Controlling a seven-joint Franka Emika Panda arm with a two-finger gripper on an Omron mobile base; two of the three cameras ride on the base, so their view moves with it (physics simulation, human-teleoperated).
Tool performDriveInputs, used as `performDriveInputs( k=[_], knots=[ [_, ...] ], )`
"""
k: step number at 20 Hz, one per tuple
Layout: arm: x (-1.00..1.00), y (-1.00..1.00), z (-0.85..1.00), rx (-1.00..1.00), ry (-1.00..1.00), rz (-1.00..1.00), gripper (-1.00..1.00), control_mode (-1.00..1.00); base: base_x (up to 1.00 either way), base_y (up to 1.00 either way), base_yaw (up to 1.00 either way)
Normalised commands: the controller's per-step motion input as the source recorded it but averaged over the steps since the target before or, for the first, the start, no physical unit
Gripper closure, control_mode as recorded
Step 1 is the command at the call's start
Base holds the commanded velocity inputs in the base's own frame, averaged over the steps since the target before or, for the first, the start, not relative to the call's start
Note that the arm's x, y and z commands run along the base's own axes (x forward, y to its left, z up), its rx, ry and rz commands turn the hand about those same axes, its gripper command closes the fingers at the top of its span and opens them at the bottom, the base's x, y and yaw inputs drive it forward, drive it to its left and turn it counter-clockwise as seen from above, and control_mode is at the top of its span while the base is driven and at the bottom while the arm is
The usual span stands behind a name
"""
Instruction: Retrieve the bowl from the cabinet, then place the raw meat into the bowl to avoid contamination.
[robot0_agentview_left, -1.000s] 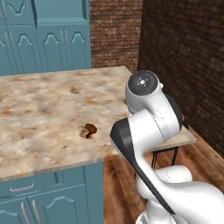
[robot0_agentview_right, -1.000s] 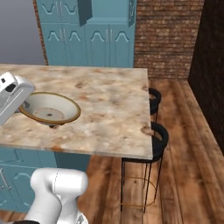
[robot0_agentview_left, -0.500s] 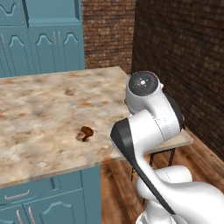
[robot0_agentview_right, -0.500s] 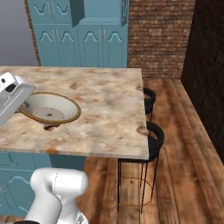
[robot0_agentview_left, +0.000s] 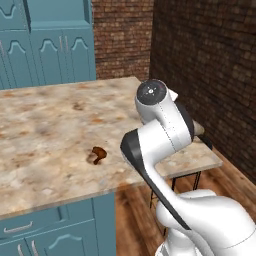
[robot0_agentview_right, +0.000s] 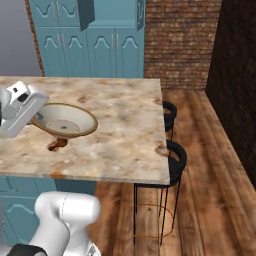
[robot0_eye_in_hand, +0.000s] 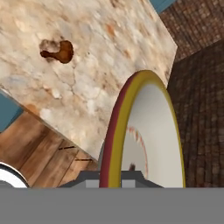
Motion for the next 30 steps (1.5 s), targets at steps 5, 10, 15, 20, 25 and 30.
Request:
performDriveInputs(
  k=[5, 10, 15, 20, 25, 30],
  knots=[
    [0.61, -0.02, -0.49, -0.03, -0.02, -0.06, 1.00, -1.00, 0.00, 0.00, 0.00],
    [0.62, -0.04, -0.58, -0.05, -0.02, -0.14, 1.00, -1.00, 0.00, 0.00, 0.00],
    [0.70, 0.00, -0.39, -0.04, -0.02, -0.11, 1.00, -1.00, 0.00, 0.00, 0.00],
    [0.67, 0.00, -0.43, -0.02, 0.00, -0.09, 1.00, -1.00, 0.00, 0.00, 0.00],
    [0.57, -0.07, -0.39, 0.00, 0.01, -0.06, 1.00, -1.00, 0.00, 0.00, 0.00],
    [0.48, -0.18, -0.40, 0.00, 0.07, -0.04, 1.00, -1.00, 0.00, 0.00, 0.00]
  ],
)
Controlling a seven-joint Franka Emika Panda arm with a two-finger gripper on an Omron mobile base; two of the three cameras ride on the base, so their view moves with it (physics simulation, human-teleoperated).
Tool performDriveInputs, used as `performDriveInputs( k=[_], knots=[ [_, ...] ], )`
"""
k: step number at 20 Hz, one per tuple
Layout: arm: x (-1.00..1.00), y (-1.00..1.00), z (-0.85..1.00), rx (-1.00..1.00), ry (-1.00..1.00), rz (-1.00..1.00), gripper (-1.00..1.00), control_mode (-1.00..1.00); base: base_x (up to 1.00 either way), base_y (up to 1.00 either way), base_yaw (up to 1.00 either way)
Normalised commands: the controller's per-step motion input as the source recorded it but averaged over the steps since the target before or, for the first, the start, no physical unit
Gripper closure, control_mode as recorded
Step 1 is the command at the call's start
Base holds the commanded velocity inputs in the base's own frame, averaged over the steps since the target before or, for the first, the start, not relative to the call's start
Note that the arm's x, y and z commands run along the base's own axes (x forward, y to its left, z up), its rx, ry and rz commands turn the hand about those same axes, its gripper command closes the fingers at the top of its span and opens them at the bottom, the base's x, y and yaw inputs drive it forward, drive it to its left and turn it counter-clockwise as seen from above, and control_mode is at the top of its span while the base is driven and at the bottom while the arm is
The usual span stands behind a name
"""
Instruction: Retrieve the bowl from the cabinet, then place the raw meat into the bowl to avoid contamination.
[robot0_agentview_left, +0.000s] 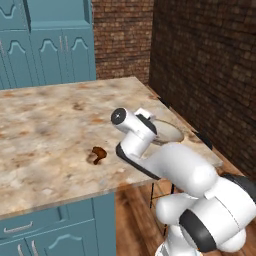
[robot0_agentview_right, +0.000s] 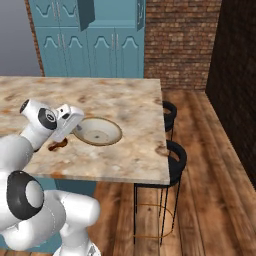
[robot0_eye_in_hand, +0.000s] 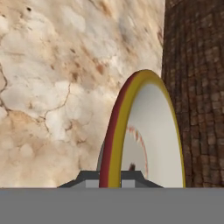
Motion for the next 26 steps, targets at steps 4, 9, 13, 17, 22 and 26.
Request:
performDriveInputs(
  k=[4, 9, 13, 17, 22, 26],
  knots=[
    [0.39, -0.16, -0.41, 0.00, 0.07, -0.03, 1.00, -1.00, 0.00, 0.00, 0.00],
    [0.34, -0.03, -0.46, -0.01, 0.01, -0.03, 1.00, -1.00, 0.00, 0.00, 0.00],
    [0.33, 0.00, -0.43, -0.02, 0.00, -0.02, 1.00, -1.00, 0.00, 0.00, 0.00],
    [0.40, 0.00, -0.45, -0.01, 0.00, -0.03, 1.00, -1.00, 0.00, 0.00, 0.00],
    [0.37, 0.00, -0.40, -0.01, 0.00, -0.03, 1.00, -1.00, 0.00, 0.00, 0.00],
    [0.27, 0.00, -0.34, -0.01, 0.00, -0.04, 1.00, -1.00, 0.00, 0.00, 0.00]
  ],
)
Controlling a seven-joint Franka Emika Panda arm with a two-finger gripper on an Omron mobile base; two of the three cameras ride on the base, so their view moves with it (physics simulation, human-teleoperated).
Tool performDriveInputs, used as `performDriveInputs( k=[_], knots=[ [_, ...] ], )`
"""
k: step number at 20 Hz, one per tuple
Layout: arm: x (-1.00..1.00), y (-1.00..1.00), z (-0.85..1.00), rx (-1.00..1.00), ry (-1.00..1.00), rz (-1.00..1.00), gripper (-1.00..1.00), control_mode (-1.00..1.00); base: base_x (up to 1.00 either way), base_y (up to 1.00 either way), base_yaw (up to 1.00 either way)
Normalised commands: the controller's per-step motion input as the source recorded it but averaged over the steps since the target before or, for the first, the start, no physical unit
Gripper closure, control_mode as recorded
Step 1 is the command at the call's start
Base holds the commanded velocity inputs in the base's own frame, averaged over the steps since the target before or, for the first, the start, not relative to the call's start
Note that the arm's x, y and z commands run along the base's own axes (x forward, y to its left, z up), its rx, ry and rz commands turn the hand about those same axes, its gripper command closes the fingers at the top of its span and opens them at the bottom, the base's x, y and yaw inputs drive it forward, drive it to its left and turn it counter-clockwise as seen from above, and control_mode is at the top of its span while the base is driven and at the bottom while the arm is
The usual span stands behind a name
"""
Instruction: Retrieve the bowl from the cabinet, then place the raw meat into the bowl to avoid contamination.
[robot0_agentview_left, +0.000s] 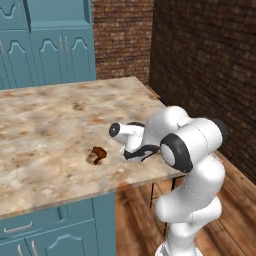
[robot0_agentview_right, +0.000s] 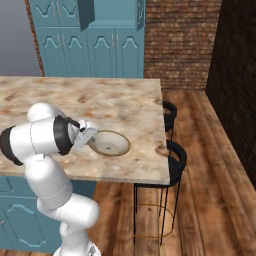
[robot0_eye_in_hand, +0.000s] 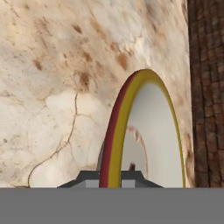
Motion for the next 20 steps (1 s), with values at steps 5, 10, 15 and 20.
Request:
performDriveInputs(
  k=[5, 10, 15, 20],
  knots=[
    [0.23, 0.01, -0.35, 0.00, 0.01, -0.03, 1.00, -1.00, 0.00, 0.00, 0.00],
    [0.25, 0.00, -0.30, 0.00, 0.00, -0.02, 1.00, -1.00, 0.00, 0.00, 0.00],
    [0.24, 0.00, -0.14, 0.00, 0.00, -0.01, 1.00, -1.00, 0.00, 0.00, 0.00],
    [0.11, 0.00, 0.00, 0.00, 0.00, 0.00, -1.00, -1.00, 0.00, 0.00, 0.00]
  ],
)
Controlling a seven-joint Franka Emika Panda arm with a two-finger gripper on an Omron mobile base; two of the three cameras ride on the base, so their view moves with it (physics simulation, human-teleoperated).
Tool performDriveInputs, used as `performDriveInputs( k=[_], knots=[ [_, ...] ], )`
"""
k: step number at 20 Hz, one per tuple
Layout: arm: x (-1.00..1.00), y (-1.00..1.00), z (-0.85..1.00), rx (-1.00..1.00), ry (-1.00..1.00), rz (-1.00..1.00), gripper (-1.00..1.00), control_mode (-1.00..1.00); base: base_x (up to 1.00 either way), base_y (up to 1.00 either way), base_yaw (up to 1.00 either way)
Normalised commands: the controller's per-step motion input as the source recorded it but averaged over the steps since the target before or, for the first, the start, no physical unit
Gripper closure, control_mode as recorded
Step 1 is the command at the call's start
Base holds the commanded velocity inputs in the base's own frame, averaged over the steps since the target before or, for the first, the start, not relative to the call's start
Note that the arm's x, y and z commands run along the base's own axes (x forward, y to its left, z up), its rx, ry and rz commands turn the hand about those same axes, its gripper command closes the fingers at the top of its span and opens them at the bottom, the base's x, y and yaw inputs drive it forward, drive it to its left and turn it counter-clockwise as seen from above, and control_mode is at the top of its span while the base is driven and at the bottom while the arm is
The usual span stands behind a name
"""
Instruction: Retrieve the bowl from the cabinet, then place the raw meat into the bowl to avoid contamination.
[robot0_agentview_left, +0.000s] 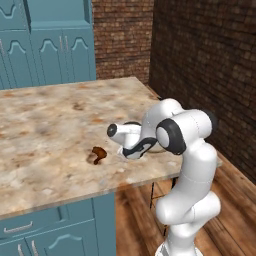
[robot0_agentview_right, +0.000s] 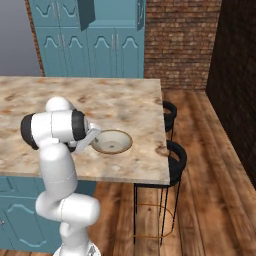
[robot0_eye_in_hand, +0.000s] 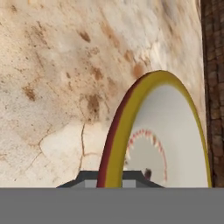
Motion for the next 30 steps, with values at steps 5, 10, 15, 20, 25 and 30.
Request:
performDriveInputs(
  k=[5, 10, 15, 20, 25, 30],
  knots=[
    [0.00, 0.00, 0.00, 0.00, 0.00, 0.00, -1.00, -1.00, 0.00, 0.00, 0.00],
    [0.00, 0.02, 0.00, 0.00, 0.00, 0.00, -1.00, -1.00, 0.00, 0.00, 0.00],
    [0.01, 0.23, 0.33, -0.10, -0.02, -0.04, -1.00, -1.00, 0.00, 0.00, 0.00],
    [0.01, 0.45, 0.70, 0.01, -0.04, -0.17, -1.00, -1.00, 0.00, 0.00, 0.00],
    [-0.06, 0.37, 0.40, 0.16, 0.01, -0.20, -1.00, -1.00, 0.00, 0.00, 0.00],
    [-0.02, 0.09, 0.20, 0.21, -0.01, -0.30, -1.00, -1.00, 0.00, 0.00, 0.00]
  ],
)
